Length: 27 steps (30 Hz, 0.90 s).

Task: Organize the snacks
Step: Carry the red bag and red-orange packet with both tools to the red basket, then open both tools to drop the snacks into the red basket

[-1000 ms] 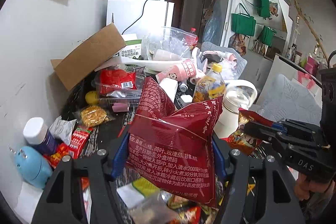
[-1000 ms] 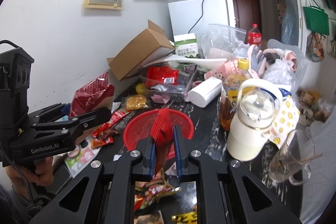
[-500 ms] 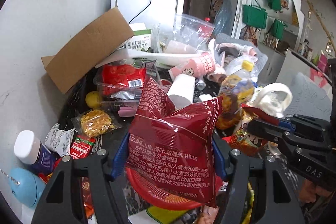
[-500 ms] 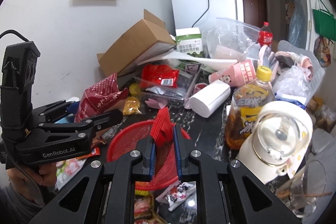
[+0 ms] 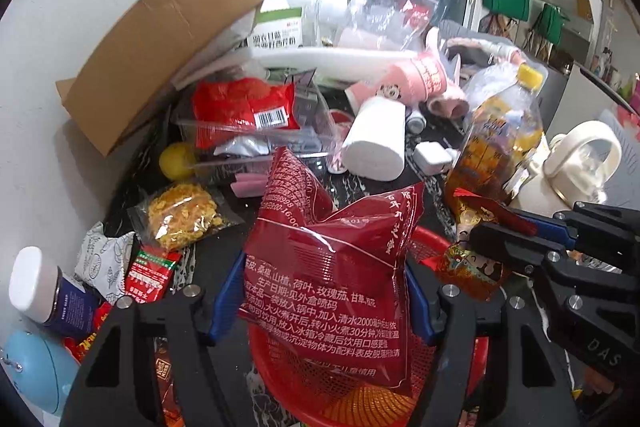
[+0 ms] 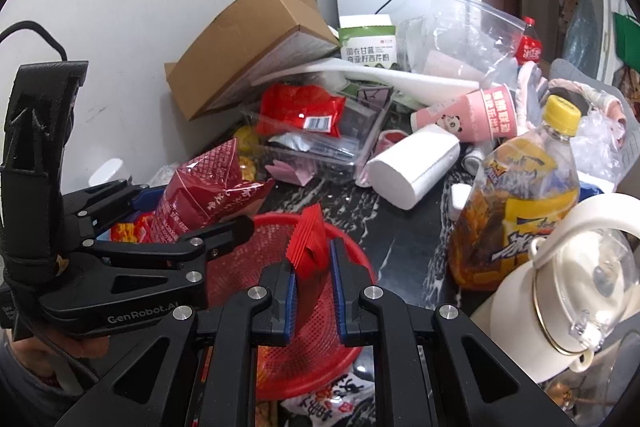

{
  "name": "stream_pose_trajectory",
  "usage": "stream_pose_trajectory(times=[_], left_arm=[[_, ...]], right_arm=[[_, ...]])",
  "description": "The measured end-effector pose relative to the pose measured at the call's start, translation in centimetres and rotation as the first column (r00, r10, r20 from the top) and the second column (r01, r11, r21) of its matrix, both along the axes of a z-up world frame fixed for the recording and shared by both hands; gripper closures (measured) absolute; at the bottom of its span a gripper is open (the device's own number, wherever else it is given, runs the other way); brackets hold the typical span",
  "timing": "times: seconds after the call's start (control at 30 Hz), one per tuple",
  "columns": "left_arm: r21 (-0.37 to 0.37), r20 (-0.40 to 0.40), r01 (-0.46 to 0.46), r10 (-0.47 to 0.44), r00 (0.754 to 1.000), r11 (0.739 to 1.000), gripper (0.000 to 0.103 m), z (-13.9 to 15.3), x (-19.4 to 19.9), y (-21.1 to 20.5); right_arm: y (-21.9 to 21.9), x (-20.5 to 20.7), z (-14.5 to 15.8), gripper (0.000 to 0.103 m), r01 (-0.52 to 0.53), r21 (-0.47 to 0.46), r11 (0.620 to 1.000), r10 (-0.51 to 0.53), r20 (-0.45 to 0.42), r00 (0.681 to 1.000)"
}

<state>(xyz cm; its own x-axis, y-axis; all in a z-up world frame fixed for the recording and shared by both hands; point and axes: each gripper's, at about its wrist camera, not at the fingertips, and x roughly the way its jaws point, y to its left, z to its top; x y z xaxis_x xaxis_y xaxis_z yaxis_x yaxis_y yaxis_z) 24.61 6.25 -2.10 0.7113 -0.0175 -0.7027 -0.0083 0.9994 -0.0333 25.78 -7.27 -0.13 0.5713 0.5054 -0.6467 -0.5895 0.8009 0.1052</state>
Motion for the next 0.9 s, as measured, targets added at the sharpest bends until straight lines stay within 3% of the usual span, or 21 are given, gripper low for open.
stream_pose_trajectory(times=[0.17,0.4,0.83,0.9], left_arm=[[0.023,-0.037,-0.020,0.021,0.999,1.000,0.028,-0.9,0.8,0.0],[0.051,-0.079,-0.050,0.054,0.995,0.997,0.025,-1.2,1.2,0.0],[0.055,0.018,-0.040,0.039,0.999,0.998,0.025,3.2,-1.7,-0.8],[0.059,0.040,-0.039,0.036,0.999,0.997,0.025,4.1,-2.4,-1.0]], right_arm=[[0.4,0.9,-1.1,0.085,0.005,-0.019,1.000,-0.006,-0.043,0.999],[-0.2,1.5,-1.7,0.084,0.032,-0.040,0.999,-0.035,-0.071,0.997],[-1.9,-0.7,1.5,0.081,0.055,-0.028,0.998,-0.056,-0.018,0.998],[-2.1,-1.2,2.3,0.076,0.059,-0.023,0.998,-0.059,-0.002,0.998]])
